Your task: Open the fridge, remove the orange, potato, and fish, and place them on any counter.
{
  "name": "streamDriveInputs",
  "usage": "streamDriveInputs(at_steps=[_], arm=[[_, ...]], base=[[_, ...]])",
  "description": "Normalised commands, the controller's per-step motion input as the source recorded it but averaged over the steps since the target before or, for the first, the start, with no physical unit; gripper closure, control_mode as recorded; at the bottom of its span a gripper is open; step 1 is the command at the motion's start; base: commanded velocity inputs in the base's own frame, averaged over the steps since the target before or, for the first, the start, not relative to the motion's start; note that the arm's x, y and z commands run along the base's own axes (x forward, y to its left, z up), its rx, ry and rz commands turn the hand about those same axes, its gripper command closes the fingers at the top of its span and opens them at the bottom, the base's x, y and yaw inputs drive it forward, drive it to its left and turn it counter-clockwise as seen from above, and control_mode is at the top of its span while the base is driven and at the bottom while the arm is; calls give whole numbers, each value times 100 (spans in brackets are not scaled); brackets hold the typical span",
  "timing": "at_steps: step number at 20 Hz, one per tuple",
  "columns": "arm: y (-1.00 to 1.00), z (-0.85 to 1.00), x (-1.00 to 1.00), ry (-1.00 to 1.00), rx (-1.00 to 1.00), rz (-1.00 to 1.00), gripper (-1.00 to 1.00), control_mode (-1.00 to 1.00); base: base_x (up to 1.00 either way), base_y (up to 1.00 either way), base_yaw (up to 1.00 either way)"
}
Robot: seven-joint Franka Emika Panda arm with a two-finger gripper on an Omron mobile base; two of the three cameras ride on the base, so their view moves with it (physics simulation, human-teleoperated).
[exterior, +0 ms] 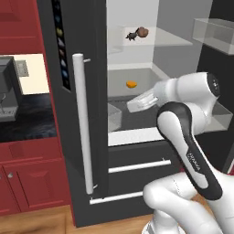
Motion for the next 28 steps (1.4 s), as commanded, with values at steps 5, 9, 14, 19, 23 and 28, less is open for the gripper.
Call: streamDriveInputs(at_steps=[5,9,14,19,23,28], arm=[[56,-10,85,-2,8,0,-100,-100],[96,-19,65,-6,13,0,-100,-100],[98,-23,18,-1,10,11,-100,-100],[86,-9,-14,0,0,13,-100,-100],[-69,59,-2,0,-15,-13,-100,-100],[-100,55,0,8,-17,-20,-100,-100]], base=[[0,0,0],[0,0,0],[0,0,0],[0,0,0],[0,0,0],[0,0,0]])
